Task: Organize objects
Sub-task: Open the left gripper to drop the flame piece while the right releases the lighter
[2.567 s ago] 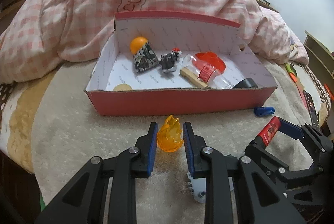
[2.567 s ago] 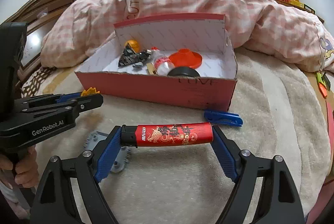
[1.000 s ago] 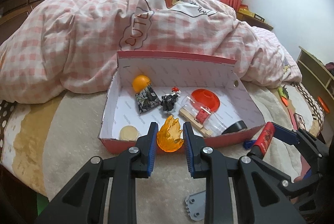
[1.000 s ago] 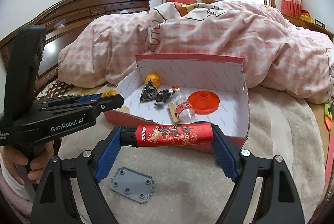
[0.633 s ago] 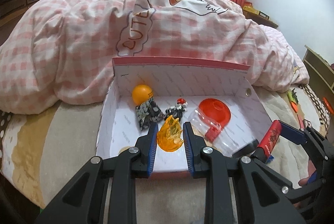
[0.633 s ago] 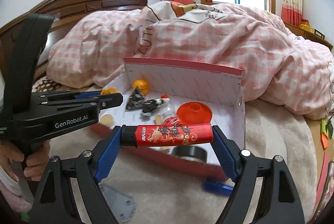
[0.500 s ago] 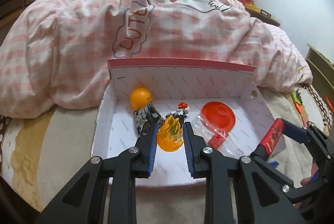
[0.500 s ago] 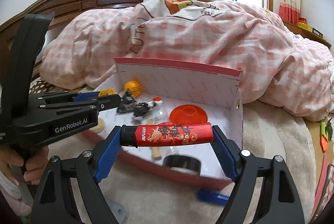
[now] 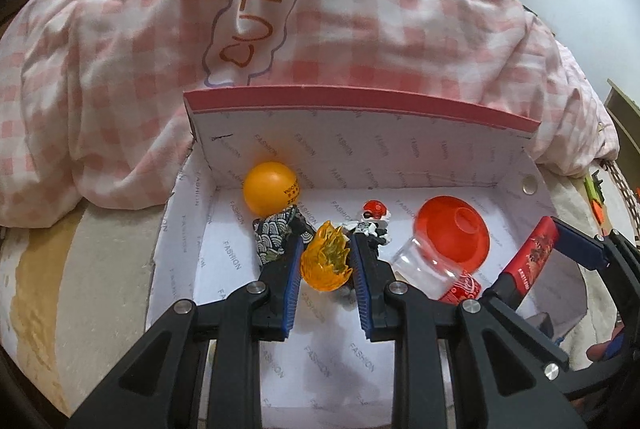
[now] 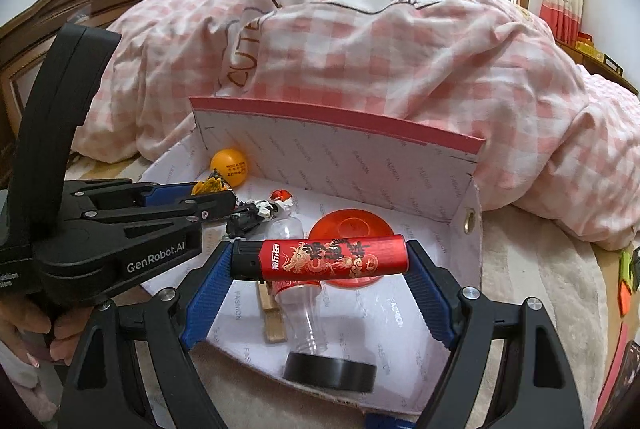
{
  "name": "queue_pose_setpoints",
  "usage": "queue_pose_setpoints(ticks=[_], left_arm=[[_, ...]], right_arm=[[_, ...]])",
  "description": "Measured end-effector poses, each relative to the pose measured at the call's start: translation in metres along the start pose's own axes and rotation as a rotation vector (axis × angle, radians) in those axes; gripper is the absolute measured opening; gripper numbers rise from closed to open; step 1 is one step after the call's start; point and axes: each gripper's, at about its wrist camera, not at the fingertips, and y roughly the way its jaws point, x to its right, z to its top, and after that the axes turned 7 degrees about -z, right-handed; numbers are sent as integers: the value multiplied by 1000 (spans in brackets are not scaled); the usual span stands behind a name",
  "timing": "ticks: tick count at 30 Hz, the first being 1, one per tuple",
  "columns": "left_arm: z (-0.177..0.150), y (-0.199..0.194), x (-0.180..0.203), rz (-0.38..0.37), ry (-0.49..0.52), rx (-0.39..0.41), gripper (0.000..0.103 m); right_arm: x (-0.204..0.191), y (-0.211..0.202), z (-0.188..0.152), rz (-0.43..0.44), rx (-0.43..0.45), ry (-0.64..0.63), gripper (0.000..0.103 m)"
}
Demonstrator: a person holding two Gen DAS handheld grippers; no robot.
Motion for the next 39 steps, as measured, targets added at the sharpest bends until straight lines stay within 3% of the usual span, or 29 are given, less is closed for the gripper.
queue_pose_setpoints(ticks=[10,17,39], left_arm=[[1,6,4,10,26,0,25],[0,3,8,23,41,19,63],[-9,-34,11,-2,44,68,63]], right_arm=[[-2,16,-2,-1,-47,21,85],[-1,19,-6,-12,-49,42,86],[-1,-15,-14,25,28,64,86]])
